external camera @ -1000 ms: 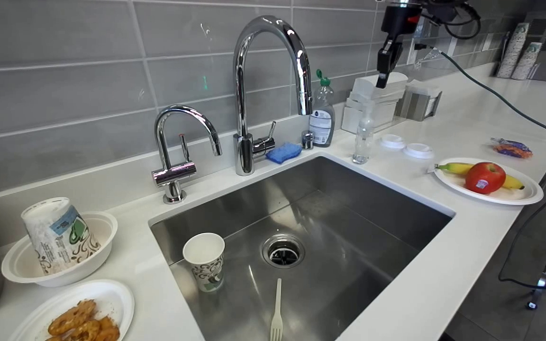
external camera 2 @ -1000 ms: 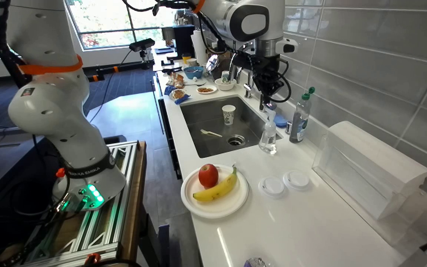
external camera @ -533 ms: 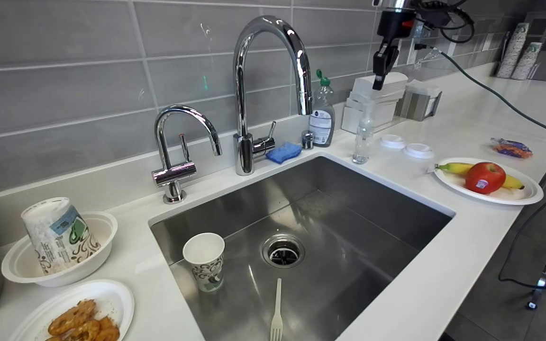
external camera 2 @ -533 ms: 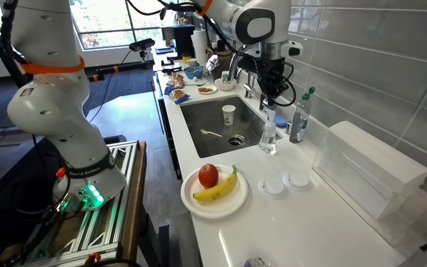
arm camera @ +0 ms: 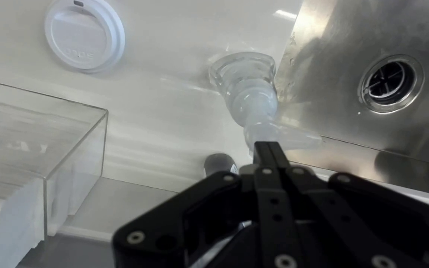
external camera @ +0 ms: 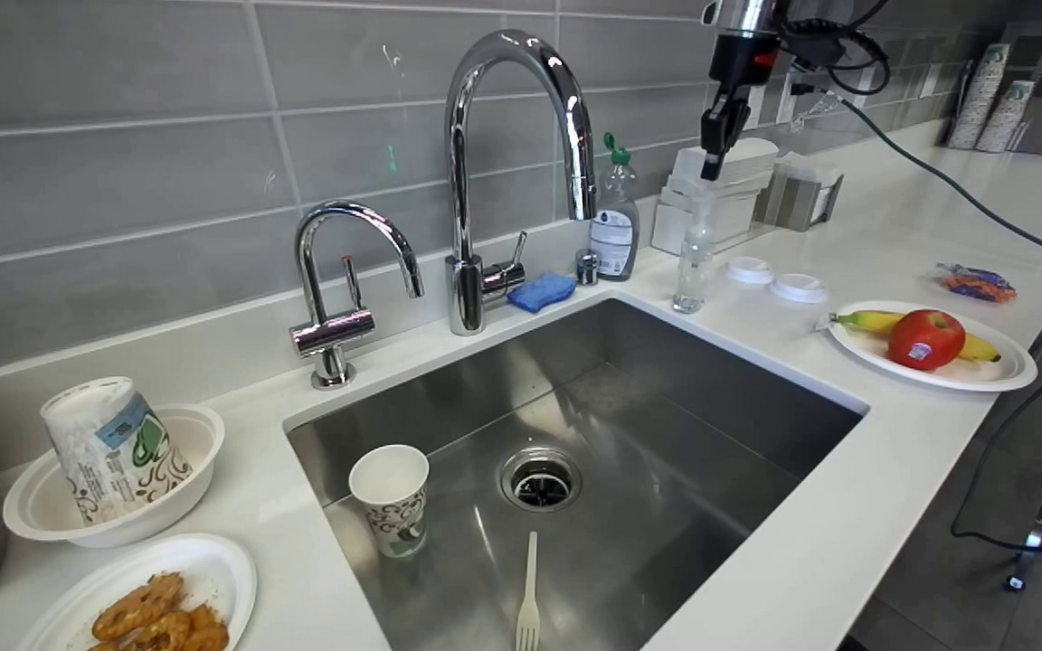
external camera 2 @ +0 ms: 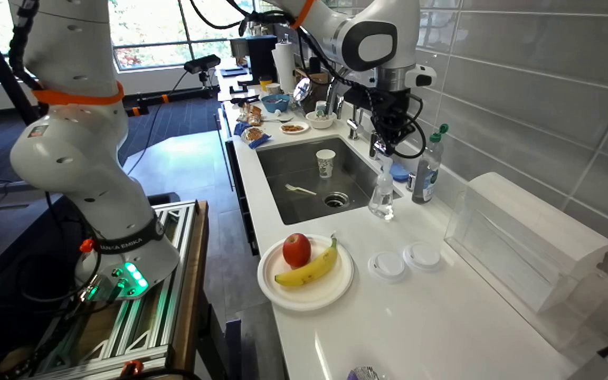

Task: Press on the soap dispenser

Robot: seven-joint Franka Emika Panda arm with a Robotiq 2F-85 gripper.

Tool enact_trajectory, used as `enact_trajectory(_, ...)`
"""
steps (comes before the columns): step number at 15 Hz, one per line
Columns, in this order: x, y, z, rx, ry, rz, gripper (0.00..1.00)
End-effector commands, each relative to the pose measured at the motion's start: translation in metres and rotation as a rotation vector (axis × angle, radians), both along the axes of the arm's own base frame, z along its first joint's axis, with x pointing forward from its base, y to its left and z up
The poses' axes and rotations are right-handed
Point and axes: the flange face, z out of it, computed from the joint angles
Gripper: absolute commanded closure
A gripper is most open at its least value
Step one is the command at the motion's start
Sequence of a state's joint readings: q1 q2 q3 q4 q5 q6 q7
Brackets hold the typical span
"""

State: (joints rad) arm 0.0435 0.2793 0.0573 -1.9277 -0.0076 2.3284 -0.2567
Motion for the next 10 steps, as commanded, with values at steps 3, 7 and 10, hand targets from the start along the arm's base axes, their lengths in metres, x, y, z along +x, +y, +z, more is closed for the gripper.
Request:
enact_trajectory(3, 0.0078, 0.0026, -0.0050, 0.041, 0.017, -0.015, 1.00)
enact_trajectory(7, 0.0076, 0.0026, -0.0068, 0.043, 0.040, -0.028, 1.00)
enact_trajectory(10, 0.0062, 0.0015, -0.0080, 0.037, 0.055, -0.033, 1.00)
